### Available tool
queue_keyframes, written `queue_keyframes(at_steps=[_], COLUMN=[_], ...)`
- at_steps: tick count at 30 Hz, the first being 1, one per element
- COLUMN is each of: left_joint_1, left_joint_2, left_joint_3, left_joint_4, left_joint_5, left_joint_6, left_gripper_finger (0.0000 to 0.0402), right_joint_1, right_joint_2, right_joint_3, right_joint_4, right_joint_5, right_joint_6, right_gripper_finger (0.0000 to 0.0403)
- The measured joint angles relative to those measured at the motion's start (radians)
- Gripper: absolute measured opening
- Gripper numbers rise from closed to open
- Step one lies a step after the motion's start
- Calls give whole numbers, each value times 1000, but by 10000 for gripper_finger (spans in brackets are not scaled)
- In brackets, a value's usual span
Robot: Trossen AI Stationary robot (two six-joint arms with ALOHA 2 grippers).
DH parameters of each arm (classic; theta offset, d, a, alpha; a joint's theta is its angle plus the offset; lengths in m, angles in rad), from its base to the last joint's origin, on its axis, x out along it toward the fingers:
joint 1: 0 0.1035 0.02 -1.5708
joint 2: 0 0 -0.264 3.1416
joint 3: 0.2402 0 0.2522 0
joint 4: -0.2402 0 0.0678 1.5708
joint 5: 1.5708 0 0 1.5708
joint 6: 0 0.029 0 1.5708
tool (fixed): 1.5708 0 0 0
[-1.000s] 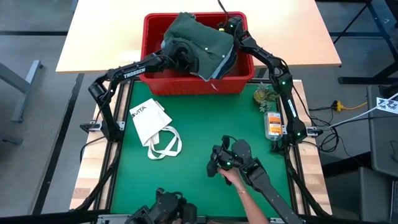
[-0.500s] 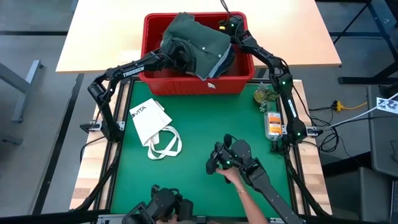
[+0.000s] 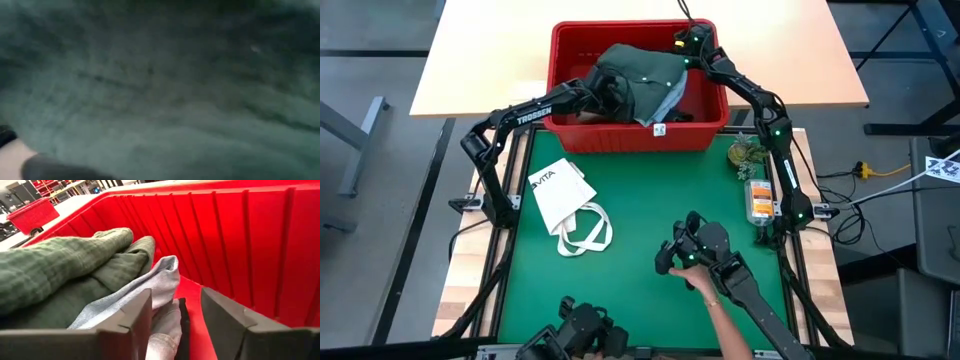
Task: Fold Laundry from Bin
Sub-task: Put the stacked clothing into the organizer bin
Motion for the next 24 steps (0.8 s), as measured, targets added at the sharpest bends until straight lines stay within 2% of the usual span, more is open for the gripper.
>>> queue_keyframes(at_steps=[6,10,16,24], left_joint_1=[8,37,76,96], left_joint_2=[-2,-21,-68,-142], left_joint_3=[1,1,1,2], left_joint_4=[-42,-45,-44,-108], left_joint_5=[16,74,114,133], left_joint_6=[7,59,132,230], left_gripper_finger=[124,142,141,128], right_joint_1=[-28,-44,-48,-37], right_joint_2=[-6,-15,-17,-76], right_joint_3=[0,38,169,168], right_joint_4=[0,-15,-176,-302], right_joint_5=[-7,-14,-16,-89], right_joint_6=[1,0,-62,-131], right_gripper_finger=[184,183,182,182])
